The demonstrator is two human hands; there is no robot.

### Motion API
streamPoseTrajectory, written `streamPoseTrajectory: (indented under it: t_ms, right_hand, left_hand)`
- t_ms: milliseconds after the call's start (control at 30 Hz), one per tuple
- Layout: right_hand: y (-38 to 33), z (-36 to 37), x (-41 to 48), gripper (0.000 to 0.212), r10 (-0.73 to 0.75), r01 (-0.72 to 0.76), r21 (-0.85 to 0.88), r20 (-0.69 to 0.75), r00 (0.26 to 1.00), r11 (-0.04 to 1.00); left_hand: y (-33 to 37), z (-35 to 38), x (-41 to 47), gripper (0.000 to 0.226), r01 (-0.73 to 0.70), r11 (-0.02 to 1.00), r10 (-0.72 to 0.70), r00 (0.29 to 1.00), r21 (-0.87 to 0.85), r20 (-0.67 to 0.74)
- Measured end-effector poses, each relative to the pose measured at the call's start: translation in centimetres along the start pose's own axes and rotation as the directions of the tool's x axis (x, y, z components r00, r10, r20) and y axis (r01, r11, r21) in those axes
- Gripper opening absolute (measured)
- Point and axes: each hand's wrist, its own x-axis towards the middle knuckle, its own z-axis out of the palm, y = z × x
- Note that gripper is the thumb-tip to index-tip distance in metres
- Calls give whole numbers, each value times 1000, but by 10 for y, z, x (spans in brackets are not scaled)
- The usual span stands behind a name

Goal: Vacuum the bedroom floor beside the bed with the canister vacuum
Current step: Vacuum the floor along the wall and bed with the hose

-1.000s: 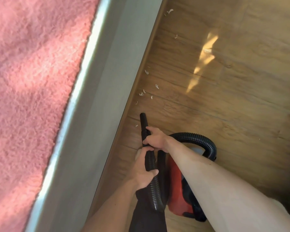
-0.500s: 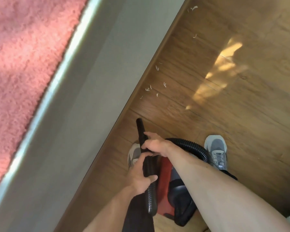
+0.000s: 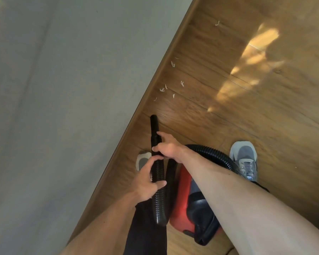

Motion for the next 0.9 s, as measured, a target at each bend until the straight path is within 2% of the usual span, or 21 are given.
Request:
streamPoseTrajectory:
  t_ms: [433, 767, 900]
  right_hand:
    - [-47, -29, 11, 80, -70, 71, 24, -28, 997, 997]
    - [-37, -70, 1, 80, -13, 35, 178, -122, 992, 983]
    - [-34, -79, 0, 81, 7, 19, 230, -110, 994, 973]
  left_hand:
    - [44, -27, 29, 65, -53, 996, 54, 999, 77, -7]
    - [77, -15, 47, 65, -117, 968, 93, 989, 221, 116]
    - [85, -9, 50, 64, -132, 964, 101, 985, 231, 140]
